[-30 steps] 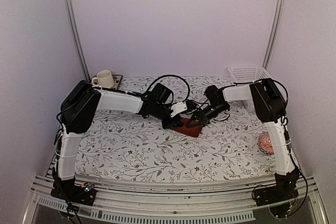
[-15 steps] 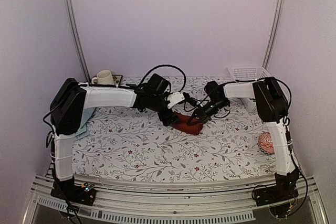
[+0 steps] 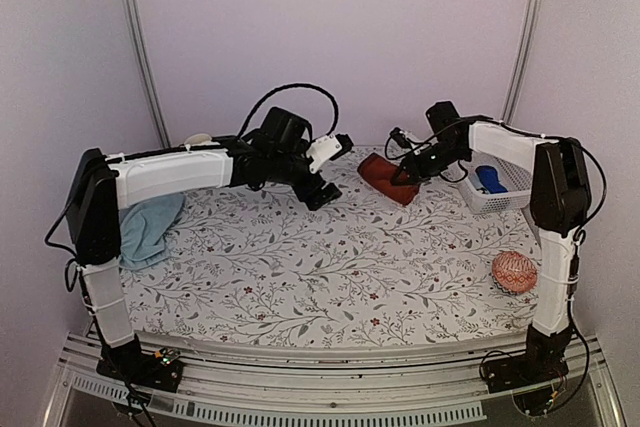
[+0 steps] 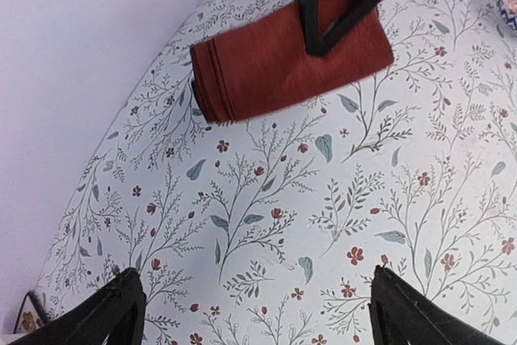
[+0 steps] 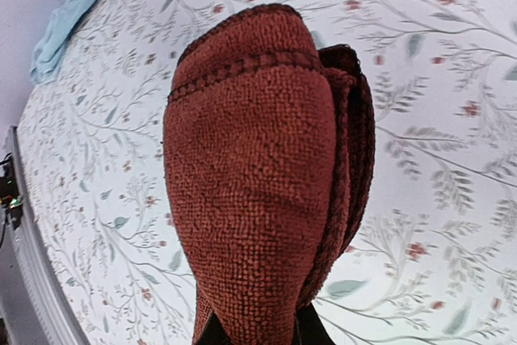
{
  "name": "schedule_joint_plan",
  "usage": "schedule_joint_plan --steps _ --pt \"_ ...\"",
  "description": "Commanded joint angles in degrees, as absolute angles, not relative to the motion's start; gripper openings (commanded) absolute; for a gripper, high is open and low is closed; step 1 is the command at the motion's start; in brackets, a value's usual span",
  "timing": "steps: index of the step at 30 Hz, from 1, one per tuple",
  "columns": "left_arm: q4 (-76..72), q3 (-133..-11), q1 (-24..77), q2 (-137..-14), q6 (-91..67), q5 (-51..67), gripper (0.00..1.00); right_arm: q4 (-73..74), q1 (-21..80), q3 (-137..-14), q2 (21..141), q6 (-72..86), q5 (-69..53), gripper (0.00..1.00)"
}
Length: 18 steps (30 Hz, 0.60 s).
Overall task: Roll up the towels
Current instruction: Pick up the towel from the center of the board, then place the towel in the bin.
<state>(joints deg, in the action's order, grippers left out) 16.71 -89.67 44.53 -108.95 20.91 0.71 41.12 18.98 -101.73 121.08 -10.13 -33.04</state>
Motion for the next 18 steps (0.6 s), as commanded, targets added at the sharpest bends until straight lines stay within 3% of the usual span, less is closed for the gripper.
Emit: schedule_joint_plan --steps 1,12,18 --pt "19.65 -91.82 44.61 -110.92 20.04 -0.63 0.97 39.58 14.12 -103.52 115.38 -10.11 -18.50 0.02" --pt "19.95 -92.11 44.20 -112.03 18.42 0.15 0.97 37.77 1.33 -103.15 111.50 -10.49 7.79 0.02" --pt "19.55 -90.42 43.40 -111.63 17.46 1.39 0.97 34.70 -2.32 -104.89 114.69 -13.50 14.77 0.02"
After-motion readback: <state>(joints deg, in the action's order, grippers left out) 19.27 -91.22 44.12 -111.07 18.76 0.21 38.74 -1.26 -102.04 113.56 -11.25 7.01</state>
